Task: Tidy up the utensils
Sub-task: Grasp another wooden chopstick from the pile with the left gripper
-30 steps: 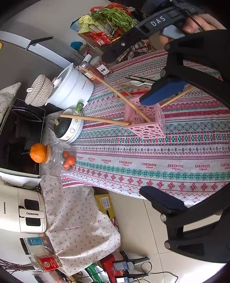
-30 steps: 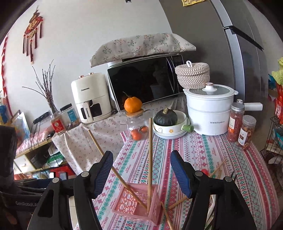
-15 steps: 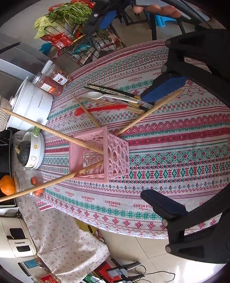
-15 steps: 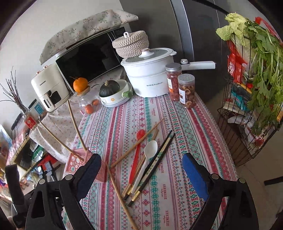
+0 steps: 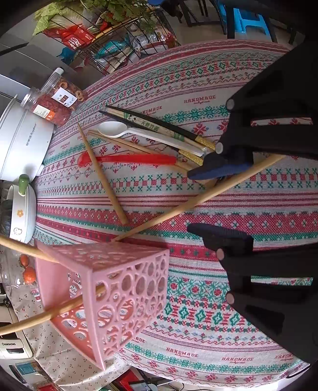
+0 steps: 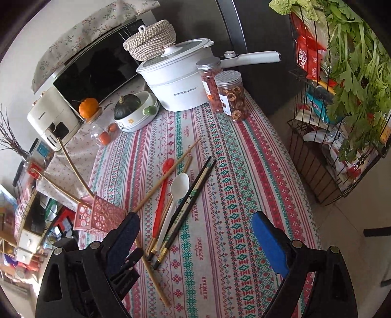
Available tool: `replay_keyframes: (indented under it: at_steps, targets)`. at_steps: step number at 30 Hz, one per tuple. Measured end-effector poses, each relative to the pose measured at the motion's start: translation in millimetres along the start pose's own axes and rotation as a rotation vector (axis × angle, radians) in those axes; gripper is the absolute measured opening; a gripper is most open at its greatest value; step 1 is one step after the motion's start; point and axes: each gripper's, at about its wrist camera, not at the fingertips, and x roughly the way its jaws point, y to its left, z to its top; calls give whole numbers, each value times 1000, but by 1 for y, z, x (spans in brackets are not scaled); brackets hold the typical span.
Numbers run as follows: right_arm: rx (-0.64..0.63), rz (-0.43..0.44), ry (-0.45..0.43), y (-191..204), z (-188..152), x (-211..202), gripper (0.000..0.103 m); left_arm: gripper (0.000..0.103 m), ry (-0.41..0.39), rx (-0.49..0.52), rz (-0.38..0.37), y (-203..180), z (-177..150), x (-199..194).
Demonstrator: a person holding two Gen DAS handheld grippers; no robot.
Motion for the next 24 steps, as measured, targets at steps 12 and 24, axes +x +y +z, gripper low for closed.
replay_keyframes:
  at_steps: [12, 24]
  targets:
    - [24, 20, 38, -8, 4, 7, 94, 11, 175, 265, -3, -4, -29, -17]
    - [35, -14, 76, -17, 3, 19, 94, 34, 109, 246, 71, -4, 1, -4]
